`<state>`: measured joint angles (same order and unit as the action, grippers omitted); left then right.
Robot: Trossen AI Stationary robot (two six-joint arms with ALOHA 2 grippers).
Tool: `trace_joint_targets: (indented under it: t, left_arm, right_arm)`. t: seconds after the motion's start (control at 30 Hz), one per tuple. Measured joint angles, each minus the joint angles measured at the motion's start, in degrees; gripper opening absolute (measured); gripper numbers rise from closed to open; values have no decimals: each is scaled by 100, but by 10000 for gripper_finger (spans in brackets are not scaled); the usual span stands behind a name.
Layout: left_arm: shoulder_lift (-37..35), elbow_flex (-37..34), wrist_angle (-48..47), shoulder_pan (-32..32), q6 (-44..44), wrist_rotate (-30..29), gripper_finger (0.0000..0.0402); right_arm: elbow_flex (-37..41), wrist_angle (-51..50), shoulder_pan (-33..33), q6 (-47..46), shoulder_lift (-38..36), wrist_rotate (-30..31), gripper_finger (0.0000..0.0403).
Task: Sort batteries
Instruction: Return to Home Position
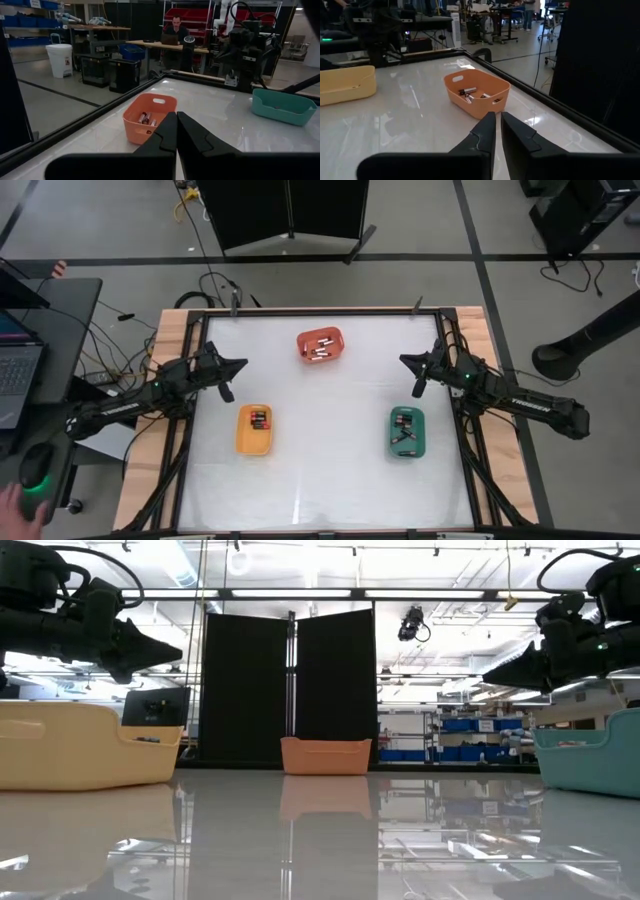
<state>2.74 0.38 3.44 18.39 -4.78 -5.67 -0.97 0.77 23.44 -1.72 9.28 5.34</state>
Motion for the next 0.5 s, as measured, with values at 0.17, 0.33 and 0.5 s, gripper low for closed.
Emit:
trace_joint_targets:
  t: [0.17, 0.33, 0.5]
  left_arm:
    - [24, 0, 5, -51, 0, -2, 12]
    - [96, 0, 7, -168, 0, 22, 12]
    - [101, 0, 4, -168, 0, 20, 12]
  right_arm:
    - [0, 1, 0, -1, 0, 0, 41]
    - [0, 1, 0, -1, 0, 2, 43]
    - [0, 1, 1, -1, 0, 2, 40]
